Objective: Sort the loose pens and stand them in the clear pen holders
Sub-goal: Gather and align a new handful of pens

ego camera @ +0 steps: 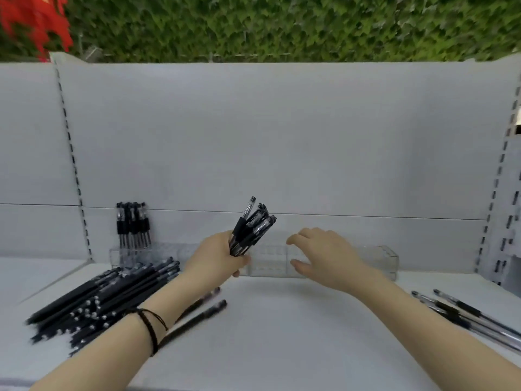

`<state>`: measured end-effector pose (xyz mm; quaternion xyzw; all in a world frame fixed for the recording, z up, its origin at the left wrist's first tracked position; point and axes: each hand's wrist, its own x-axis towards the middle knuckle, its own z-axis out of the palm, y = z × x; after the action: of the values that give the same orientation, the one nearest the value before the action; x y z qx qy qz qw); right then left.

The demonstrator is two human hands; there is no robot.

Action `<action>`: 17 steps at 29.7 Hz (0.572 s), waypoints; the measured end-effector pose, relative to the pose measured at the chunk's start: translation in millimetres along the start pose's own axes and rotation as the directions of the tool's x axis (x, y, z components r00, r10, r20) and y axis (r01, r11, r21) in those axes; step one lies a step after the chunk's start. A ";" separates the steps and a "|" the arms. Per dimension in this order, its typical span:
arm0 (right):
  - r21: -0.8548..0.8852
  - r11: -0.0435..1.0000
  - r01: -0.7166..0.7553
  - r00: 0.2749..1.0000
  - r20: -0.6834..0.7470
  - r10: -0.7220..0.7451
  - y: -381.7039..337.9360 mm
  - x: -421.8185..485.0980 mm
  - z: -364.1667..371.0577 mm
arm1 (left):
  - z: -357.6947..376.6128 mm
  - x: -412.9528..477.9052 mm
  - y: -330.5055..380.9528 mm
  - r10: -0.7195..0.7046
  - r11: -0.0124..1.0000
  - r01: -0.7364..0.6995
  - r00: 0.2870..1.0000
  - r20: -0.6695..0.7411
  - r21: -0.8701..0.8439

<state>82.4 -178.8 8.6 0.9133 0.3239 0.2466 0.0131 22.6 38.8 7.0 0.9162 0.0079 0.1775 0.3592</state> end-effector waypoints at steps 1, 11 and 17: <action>0.000 1.000 0.004 1.000 0.000 -0.004 -11.6 8.3 0.9 | -11.2 2.2 -8.8 0.008 1.000 -0.008 1.000 -0.010 0.013; -0.001 1.000 0.002 0.999 -0.043 -0.002 -123.7 103.8 16.4 | -111.0 35.9 -106.6 -0.007 0.944 0.017 0.999 0.031 -0.331; 0.037 0.999 -0.024 0.998 -0.057 0.026 -160.9 157.8 16.9 | -127.2 58.1 -139.2 0.057 0.862 -0.041 0.998 0.015 -0.505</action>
<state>101.5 44.9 34.0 0.9100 0.3170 0.2669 -0.0158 50.7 233.7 19.9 0.7931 -0.0674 0.1688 0.5814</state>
